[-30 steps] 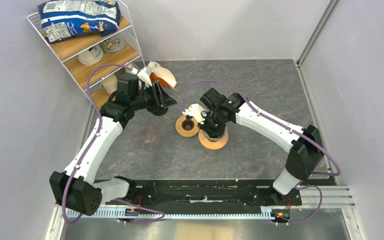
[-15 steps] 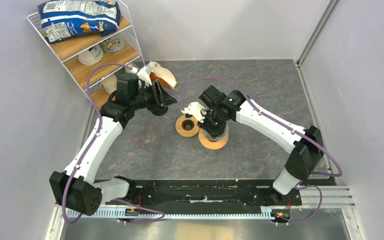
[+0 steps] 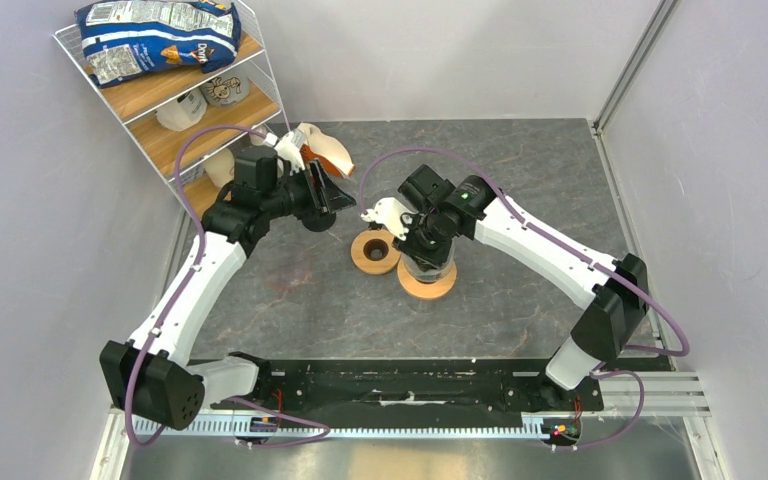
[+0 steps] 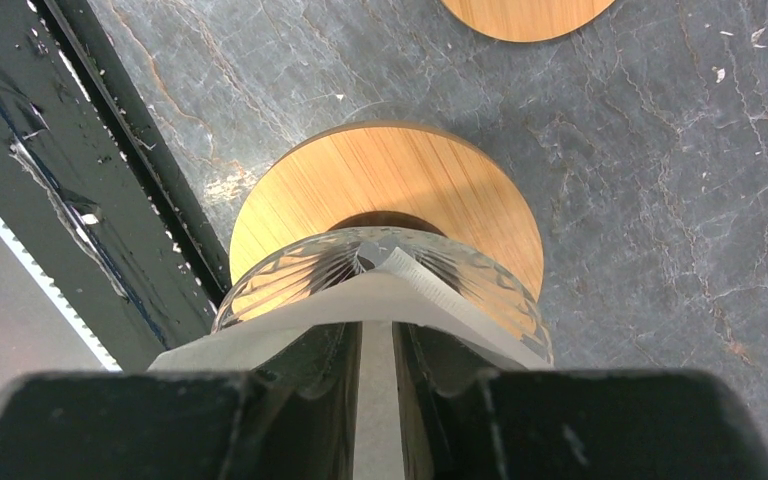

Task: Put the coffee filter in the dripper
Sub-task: Place the coffee filter in the coffee dripper.

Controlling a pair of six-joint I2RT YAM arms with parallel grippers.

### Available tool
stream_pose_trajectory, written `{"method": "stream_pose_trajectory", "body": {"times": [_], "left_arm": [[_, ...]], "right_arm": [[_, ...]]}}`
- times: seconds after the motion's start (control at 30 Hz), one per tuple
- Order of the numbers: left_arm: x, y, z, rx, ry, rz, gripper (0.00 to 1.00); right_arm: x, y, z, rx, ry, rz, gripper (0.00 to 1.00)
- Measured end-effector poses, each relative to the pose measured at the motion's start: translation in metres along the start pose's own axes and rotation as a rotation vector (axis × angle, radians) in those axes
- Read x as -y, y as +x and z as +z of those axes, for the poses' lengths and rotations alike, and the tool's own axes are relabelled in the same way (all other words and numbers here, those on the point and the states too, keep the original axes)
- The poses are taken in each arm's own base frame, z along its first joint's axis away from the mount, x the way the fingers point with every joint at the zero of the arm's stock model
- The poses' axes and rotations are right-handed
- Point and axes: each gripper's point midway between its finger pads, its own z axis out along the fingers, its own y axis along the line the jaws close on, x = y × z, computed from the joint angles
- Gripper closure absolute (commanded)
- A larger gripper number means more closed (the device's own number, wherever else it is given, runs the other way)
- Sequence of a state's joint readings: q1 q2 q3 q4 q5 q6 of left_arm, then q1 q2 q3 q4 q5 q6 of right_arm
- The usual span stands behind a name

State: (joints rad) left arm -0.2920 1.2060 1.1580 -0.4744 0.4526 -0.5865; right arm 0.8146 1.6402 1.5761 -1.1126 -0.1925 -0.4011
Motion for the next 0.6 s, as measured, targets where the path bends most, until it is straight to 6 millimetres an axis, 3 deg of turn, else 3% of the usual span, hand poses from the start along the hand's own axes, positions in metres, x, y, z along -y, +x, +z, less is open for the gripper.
{"method": "stream_pose_trajectory", "body": {"times": [0.1,0.2,0.33,0.43,0.6], "left_arm": [[0.000,0.000,0.001,-0.001,0.002,0.000,0.46],[0.000,0.000,0.002,-0.005,0.004,0.000,0.47],[0.004,0.006,0.003,-0.027,0.029,0.003,0.47],[0.005,0.016,0.005,-0.057,0.044,0.001,0.47],[0.000,0.028,0.007,-0.093,0.048,-0.011,0.46]], "right_arm": [[-0.001,0.001,-0.001,-0.004,-0.003,-0.001,0.82],[-0.003,0.001,-0.002,-0.002,-0.004,-0.007,0.97],[-0.006,0.002,-0.003,0.007,-0.003,-0.017,1.00],[-0.008,0.004,-0.006,0.014,-0.001,-0.019,0.98],[-0.009,0.002,-0.011,0.028,0.005,-0.022,0.81]]}}
